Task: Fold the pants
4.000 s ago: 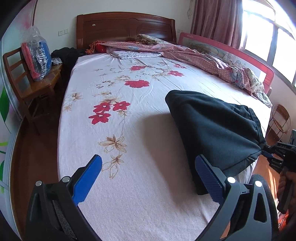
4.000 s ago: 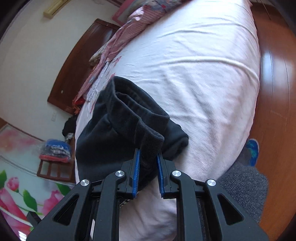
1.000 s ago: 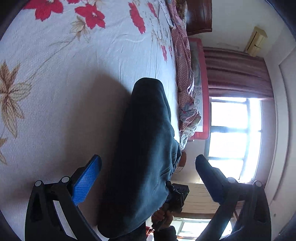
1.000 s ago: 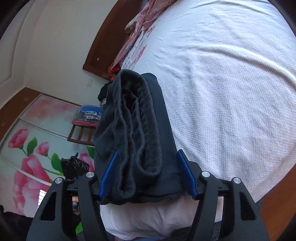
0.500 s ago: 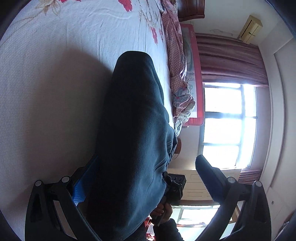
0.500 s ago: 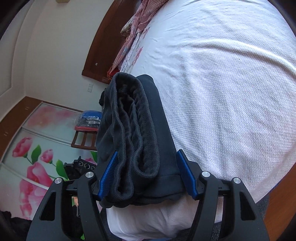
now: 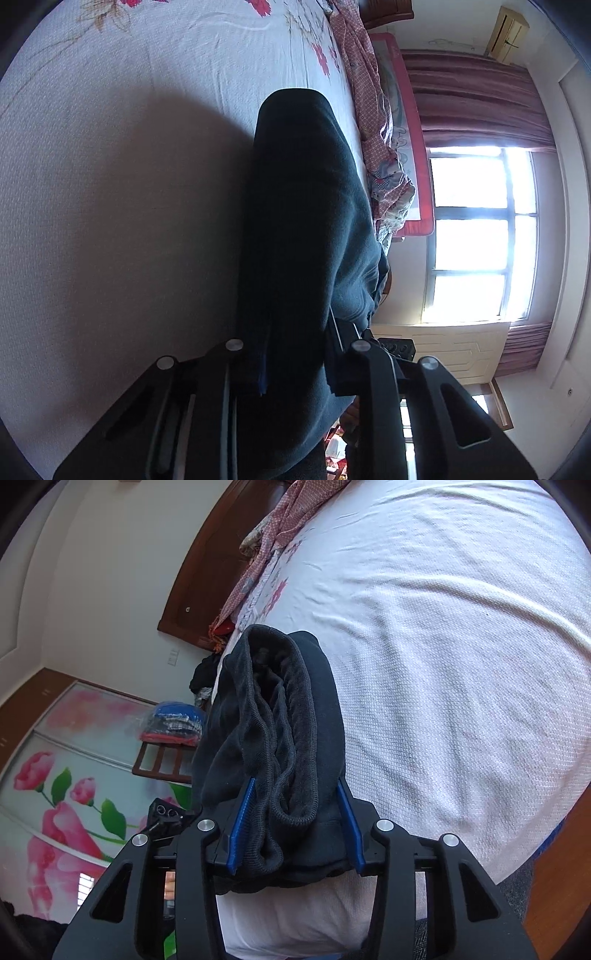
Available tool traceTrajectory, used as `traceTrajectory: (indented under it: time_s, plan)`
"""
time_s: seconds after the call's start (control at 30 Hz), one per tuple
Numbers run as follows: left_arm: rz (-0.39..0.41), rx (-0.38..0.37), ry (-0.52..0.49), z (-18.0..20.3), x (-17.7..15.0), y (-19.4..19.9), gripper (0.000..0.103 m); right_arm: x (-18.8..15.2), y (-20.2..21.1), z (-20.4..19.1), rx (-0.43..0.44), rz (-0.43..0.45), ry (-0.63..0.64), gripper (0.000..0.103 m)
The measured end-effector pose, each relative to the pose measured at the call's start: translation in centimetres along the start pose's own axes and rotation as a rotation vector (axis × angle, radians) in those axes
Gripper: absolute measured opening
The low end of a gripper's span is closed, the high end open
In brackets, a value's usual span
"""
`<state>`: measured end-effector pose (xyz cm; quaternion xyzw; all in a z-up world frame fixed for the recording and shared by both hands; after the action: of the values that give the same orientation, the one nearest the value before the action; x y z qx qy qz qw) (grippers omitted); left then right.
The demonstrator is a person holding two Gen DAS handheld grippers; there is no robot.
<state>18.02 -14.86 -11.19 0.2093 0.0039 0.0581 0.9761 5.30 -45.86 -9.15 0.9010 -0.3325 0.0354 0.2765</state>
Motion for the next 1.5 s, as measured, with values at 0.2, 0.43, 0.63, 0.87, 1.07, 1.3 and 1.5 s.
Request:
traceTrajectory:
  time_s: [0.2, 0.43, 0.63, 0.87, 1.07, 1.3, 1.5]
  plan:
    - [0.018, -0.038, -0.026, 2.7, 0.5, 0.6, 0.015, 0.5, 0.4, -3.2, -0.069, -0.006, 0.057, 0.041]
    - [0.032, -0.078, -0.045, 4.1, 1.4, 2.4, 0.015, 2.0, 0.0, -7.2, -0.096, -0.028, 0.141, 0.04]
    - [0.077, -0.096, -0.063, 4.9, 3.9, 5.6, 0.015, 3.7, -2.8, -10.8, -0.081, -0.057, 0.198, 0.04]
    - [0.178, -0.062, -0.098, 5.5, 8.8, 11.6, 0.015, 7.0, -9.6, -15.3, -0.005, -0.083, 0.246, 0.04]
    - [0.259, -0.014, -0.121, 4.6, 13.5, 15.7, 0.015, 9.6, -16.7, -17.1, 0.045, -0.115, 0.242, 0.04]
    - [0.262, 0.093, -0.008, -3.6, 15.8, 13.7, 0.016, 9.1, -22.7, -10.9, -0.013, -0.164, 0.144, 0.04]
    - [0.294, 0.049, 0.103, -7.9, 14.3, 13.3, 0.051, 7.9, -21.8, -9.1, 0.024, -0.155, 0.086, 0.051]
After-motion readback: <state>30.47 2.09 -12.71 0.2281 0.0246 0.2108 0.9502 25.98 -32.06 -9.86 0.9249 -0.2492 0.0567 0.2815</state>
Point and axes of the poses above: each gripper's, at about its wrist camera, not at the fingertips, and y roughly against the way its jaws point, z to its right, x to its top, the point moved 7 cm from there along -y, roughly the way its jaws point, and after that the axes turned 3 degrees about -z, right-handed, at the moved point
